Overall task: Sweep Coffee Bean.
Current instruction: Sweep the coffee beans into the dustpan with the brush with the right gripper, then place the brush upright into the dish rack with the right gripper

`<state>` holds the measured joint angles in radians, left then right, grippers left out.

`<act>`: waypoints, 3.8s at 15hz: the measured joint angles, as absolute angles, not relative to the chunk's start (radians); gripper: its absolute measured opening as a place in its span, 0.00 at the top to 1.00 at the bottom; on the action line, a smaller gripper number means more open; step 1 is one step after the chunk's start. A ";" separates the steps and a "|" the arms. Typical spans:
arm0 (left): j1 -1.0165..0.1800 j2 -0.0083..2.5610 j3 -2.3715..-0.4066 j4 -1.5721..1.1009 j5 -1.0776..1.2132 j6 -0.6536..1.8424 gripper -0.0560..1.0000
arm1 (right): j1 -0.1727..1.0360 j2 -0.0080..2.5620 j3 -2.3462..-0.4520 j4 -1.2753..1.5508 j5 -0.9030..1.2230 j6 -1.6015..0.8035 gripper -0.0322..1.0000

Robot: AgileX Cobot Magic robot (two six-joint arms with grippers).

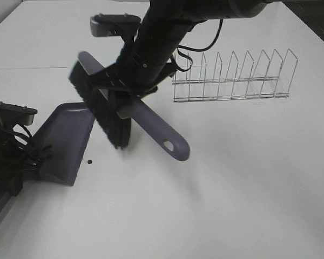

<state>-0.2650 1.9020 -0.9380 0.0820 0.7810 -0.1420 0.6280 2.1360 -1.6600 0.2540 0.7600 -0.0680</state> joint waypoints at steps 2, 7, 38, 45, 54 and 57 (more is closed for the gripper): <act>-0.265 1.902 -0.938 0.117 0.807 -0.168 0.63 | 0.667 2.118 -1.605 -0.037 0.850 0.142 0.69; -0.267 1.902 -0.938 0.116 0.795 -0.177 0.63 | 0.794 2.059 -1.534 -0.280 0.939 0.329 0.69; -0.267 1.947 -0.942 -0.092 0.750 -0.122 0.63 | 0.528 1.742 -1.431 0.086 0.859 0.062 0.69; -0.267 1.947 -0.942 -0.176 0.662 -0.129 0.63 | 0.391 1.615 -1.148 0.083 0.891 0.107 0.69; -0.267 1.947 -0.942 -0.232 0.588 -0.129 0.63 | 0.388 1.906 -1.211 -0.075 0.864 0.354 0.69; -0.267 1.947 -0.942 -0.232 0.588 -0.129 0.63 | 0.388 1.980 -1.298 -0.079 0.853 0.358 0.69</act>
<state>-0.2670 1.9470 -0.9420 -0.2320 0.5880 -0.1290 0.3880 1.9800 -1.2980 -0.0790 0.8530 0.3580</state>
